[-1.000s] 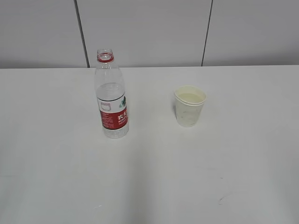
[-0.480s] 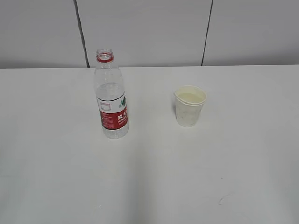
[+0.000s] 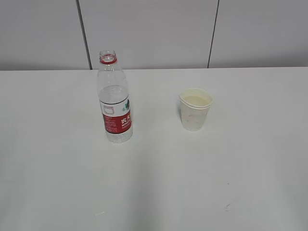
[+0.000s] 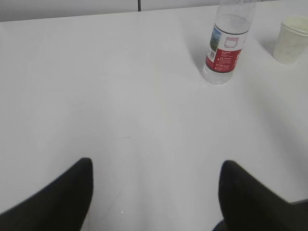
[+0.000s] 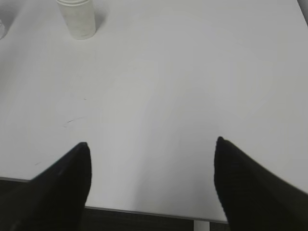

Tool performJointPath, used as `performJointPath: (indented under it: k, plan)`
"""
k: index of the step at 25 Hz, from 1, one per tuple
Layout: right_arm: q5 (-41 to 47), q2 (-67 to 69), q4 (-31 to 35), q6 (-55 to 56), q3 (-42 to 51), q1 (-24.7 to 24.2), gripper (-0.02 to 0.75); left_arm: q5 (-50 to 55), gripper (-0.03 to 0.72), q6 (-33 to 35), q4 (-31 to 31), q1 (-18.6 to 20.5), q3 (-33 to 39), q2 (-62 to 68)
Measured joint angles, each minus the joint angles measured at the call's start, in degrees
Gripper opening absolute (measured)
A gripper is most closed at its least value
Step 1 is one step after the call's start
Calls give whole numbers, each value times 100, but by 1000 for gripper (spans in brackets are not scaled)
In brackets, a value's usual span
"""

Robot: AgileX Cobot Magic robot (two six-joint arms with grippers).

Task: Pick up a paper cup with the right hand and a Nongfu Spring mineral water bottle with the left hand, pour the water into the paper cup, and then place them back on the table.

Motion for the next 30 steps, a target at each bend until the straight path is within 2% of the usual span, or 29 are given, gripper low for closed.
performJointPath:
  k: [30]
  plan:
    - [0, 0, 0, 0, 0, 0, 588, 0, 480, -4, 0, 0, 0, 0]
